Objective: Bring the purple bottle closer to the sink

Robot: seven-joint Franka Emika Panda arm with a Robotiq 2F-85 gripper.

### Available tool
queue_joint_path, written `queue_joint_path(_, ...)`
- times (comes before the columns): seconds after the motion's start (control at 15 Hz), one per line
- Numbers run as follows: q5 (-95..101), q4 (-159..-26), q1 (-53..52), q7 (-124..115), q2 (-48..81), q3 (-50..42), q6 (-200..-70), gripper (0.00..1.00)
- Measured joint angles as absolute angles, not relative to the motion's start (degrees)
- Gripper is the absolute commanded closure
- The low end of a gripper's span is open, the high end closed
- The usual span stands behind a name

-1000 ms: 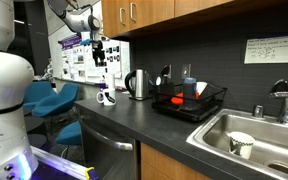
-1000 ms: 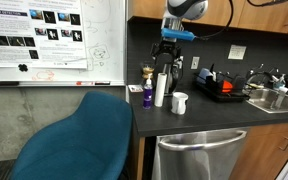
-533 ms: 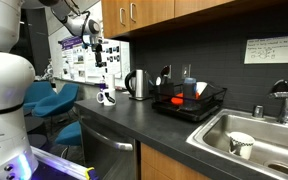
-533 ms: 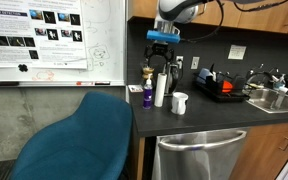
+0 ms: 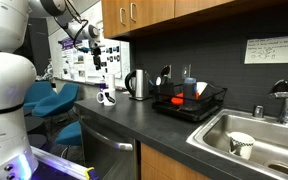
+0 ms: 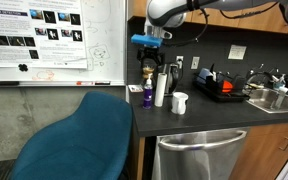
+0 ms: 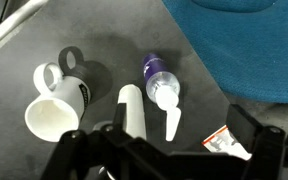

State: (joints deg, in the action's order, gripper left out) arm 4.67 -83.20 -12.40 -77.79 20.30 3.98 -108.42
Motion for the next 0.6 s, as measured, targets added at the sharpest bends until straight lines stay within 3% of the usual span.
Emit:
queue_joint_path(0.53,6.72,-81.51,-13.42,-87.28,23.45,2.82,-106.69,0.0)
queue_joint_path(0.6,6.83,-81.51,-13.41,-87.28,23.53,2.57,-106.69,0.04)
